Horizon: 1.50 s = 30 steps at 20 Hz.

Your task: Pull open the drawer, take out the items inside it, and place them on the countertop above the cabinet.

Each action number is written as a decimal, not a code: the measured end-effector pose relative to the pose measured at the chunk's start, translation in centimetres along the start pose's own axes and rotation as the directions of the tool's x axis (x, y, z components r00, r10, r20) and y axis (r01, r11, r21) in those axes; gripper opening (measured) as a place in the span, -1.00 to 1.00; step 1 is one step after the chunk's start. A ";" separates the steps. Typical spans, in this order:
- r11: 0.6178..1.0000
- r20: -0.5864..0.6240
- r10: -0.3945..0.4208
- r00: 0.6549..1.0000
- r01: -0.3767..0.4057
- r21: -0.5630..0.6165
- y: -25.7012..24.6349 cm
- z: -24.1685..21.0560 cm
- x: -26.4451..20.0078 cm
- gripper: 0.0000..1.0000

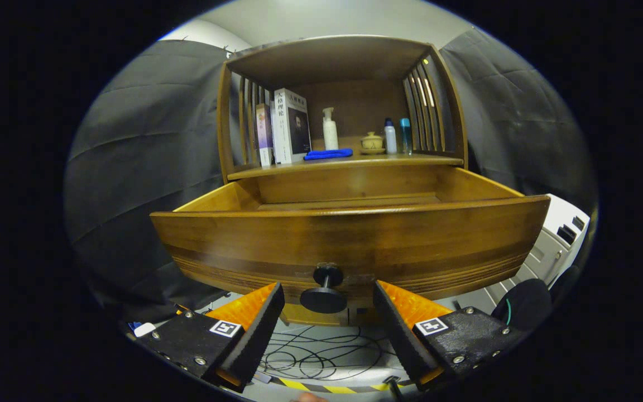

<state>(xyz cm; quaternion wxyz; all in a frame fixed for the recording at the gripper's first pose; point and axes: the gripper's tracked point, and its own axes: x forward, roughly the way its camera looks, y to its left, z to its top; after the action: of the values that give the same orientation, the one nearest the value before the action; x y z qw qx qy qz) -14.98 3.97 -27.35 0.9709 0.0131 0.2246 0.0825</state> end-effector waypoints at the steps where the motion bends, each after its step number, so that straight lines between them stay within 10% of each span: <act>1: 1.000 0.027 -0.002 1.000 0.002 -0.003 0.0 1.4 -0.5 0.94; 12: 0.993 0.102 -0.017 0.995 0.028 -0.113 0.8 14.6 2.5 0.92; 30: 0.976 -0.386 -0.205 0.900 0.156 -0.154 -1.8 9.7 13.9 0.91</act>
<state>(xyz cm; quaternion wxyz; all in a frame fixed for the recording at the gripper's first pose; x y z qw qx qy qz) 1.82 4.64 -24.73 0.9070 -0.0828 0.4128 0.0063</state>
